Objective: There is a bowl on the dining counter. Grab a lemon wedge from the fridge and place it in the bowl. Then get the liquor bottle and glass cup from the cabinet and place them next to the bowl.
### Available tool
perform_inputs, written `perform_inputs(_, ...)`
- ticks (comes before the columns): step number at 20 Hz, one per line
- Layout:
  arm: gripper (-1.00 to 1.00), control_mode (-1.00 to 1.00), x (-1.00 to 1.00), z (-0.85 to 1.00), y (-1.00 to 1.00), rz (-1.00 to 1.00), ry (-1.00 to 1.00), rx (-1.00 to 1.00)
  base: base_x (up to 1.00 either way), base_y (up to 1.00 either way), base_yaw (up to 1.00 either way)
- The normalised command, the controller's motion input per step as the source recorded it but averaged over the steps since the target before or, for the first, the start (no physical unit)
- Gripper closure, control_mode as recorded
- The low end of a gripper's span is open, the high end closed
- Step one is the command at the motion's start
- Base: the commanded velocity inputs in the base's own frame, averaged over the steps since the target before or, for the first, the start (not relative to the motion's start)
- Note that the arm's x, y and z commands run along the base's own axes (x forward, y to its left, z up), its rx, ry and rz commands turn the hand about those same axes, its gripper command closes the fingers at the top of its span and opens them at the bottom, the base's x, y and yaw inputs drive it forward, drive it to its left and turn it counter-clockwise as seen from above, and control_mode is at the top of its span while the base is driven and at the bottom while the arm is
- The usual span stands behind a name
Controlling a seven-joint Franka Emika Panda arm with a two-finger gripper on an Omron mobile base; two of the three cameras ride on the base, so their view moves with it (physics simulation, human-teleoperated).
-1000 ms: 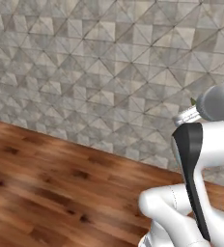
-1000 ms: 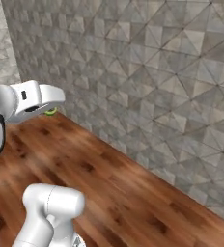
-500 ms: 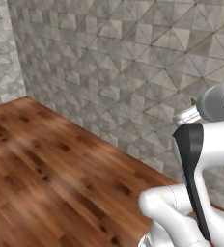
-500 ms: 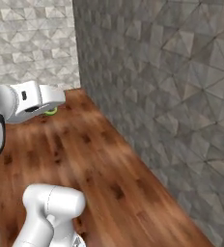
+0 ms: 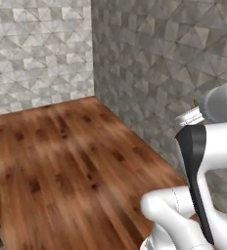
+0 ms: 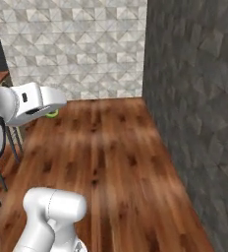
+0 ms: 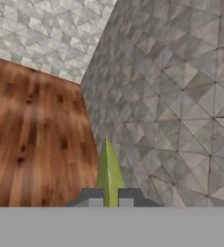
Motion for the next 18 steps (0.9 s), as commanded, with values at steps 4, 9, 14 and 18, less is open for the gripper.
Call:
perform_inputs(4,1.0,1.0,0.0,0.0,0.0,0.0,0.0,0.0,1.0,0.0,0.55)
perform_inputs(9,1.0,1.0,0.0,0.0,0.0,0.0,0.0,0.0,1.0,-0.08,0.49)
perform_inputs(14,1.0,1.0,0.0,0.0,0.0,0.0,0.0,0.0,1.0,-0.22,0.44)
perform_inputs(18,1.0,1.0,0.0,0.0,0.0,0.0,0.0,0.0,1.0,-0.25,0.44)
